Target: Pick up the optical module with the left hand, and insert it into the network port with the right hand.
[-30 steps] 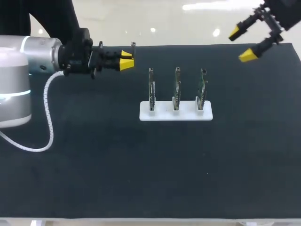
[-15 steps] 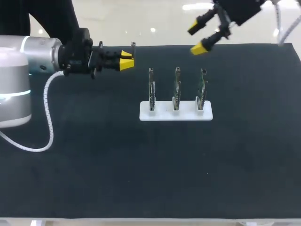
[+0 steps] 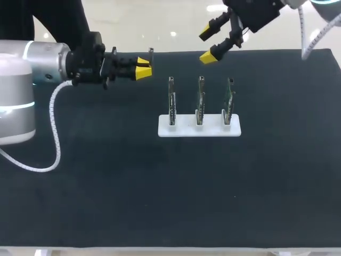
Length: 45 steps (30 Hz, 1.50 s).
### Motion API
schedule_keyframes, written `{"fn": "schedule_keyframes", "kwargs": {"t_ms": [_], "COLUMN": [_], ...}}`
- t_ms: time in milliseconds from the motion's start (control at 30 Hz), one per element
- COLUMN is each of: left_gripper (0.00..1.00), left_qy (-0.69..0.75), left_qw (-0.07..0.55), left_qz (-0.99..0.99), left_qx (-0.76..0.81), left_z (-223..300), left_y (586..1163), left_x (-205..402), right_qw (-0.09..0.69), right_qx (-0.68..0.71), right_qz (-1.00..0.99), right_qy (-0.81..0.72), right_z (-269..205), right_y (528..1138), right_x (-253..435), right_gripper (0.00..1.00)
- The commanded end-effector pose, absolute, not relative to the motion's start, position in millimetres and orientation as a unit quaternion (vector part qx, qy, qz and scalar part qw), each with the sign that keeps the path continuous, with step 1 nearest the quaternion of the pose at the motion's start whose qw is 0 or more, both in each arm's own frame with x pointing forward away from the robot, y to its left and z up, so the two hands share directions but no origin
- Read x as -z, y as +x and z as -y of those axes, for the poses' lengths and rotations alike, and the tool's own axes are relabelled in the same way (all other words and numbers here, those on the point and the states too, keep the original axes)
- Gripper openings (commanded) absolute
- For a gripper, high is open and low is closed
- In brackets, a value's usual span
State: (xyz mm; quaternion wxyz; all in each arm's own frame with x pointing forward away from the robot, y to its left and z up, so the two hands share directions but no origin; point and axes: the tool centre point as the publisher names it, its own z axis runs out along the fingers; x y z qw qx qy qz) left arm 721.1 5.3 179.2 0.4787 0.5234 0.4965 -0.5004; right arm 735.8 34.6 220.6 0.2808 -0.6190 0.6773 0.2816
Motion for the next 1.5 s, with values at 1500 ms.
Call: {"fn": "schedule_keyframes", "kwargs": {"t_ms": [1500], "left_gripper": [0.00], "left_qy": [0.524], "left_qw": [0.479], "left_qz": [-0.496], "left_qx": [0.501], "left_z": [-5.1], "left_y": [722.4], "left_x": [-178.6], "right_qw": [0.329], "right_qx": [-0.281], "right_qz": [-0.705], "right_qy": [-0.562], "right_z": [-158.9], "right_y": [730.4], "right_x": [-228.2], "right_gripper": [1.00]}}
